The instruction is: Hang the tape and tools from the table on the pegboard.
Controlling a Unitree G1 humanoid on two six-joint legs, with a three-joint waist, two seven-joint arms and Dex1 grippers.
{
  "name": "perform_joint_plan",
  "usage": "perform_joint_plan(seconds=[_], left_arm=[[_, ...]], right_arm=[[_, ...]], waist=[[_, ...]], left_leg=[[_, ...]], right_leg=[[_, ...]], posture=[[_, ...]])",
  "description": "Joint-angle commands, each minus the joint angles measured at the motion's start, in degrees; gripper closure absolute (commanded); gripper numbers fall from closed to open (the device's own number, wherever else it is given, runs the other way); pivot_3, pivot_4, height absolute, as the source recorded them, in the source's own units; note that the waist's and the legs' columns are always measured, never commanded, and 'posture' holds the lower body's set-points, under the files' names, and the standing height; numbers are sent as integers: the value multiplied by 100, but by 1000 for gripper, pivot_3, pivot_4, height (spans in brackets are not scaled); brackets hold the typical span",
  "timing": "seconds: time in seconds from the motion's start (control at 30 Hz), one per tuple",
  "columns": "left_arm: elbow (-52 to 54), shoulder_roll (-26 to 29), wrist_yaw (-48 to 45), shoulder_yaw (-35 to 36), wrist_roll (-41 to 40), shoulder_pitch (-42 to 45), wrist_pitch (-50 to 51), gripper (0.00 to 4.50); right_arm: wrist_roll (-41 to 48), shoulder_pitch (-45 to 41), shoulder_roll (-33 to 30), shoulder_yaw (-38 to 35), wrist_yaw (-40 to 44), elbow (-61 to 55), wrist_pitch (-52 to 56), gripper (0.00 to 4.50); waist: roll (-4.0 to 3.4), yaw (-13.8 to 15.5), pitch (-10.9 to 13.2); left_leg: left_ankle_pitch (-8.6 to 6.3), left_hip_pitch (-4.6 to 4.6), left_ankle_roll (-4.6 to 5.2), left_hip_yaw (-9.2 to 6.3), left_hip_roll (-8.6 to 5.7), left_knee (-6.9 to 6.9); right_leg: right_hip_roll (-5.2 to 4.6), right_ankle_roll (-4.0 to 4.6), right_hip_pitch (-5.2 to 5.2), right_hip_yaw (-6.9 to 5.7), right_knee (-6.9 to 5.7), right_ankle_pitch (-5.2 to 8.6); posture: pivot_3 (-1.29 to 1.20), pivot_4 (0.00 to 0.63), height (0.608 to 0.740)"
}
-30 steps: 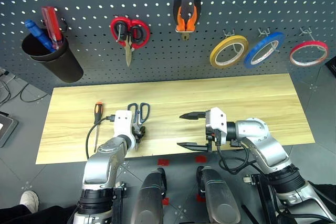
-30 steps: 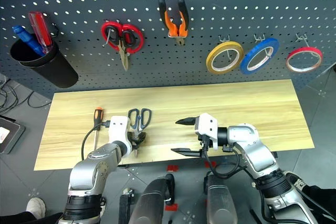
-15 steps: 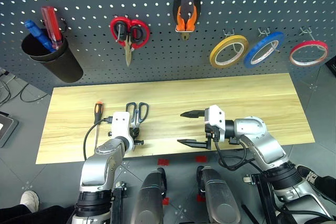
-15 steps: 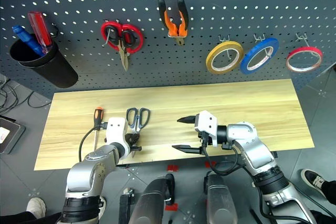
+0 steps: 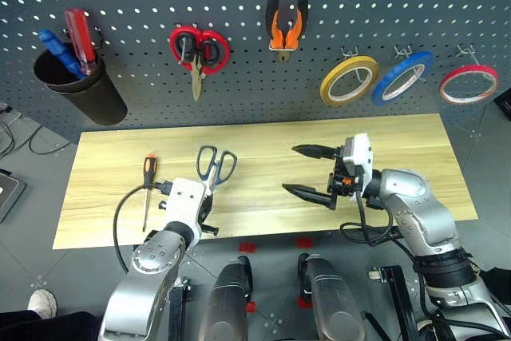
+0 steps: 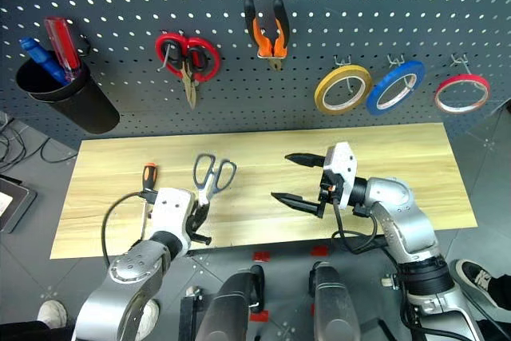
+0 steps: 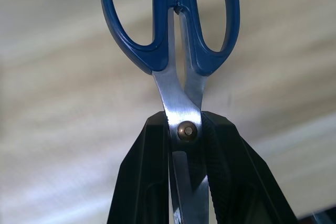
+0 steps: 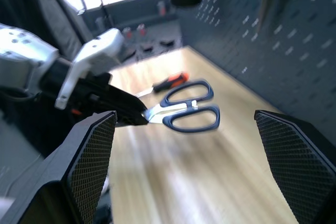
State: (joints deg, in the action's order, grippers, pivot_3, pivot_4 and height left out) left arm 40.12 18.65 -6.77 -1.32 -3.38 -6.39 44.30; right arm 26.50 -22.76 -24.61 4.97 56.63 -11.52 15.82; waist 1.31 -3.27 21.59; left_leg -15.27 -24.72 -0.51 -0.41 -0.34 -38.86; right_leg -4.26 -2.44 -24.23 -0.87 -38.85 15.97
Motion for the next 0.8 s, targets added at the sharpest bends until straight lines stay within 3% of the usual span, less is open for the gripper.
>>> perform_joint_plan(seconds=[0.03,0.37,0.57,0.8], left_arm=[[611,58,119,-96,354,-234,-566,3839],[542,379,-6,-30,978,-124,-2353,3839],[295,293,10,69,1130,157,-2616,3839],[-127,13,-126,273,763,559,-2436,3839]], right_arm=[[337,19,58,-266,-300,-515,186,0],[356,-309,357,-411,-860,-499,123,0],[281,-474,418,-374,-962,-364,29,0],[136,-581,461,-396,-1062,-207,-108,0]], waist=[[4,-1,-114],[34,10,-490],[41,3,-595],[41,-1,-654]], left_leg=[[0,-2,0,0,0,1],[-2,-3,6,-3,-3,1],[-2,-2,8,-2,-3,-2],[-1,-2,9,1,-3,-8]], right_leg=[[2,0,-1,-2,2,0],[10,0,3,2,7,0],[16,0,6,3,6,0],[17,0,5,5,-2,0]], posture=[[-164,224,740],[-160,176,740],[-160,176,740],[-170,168,740]])
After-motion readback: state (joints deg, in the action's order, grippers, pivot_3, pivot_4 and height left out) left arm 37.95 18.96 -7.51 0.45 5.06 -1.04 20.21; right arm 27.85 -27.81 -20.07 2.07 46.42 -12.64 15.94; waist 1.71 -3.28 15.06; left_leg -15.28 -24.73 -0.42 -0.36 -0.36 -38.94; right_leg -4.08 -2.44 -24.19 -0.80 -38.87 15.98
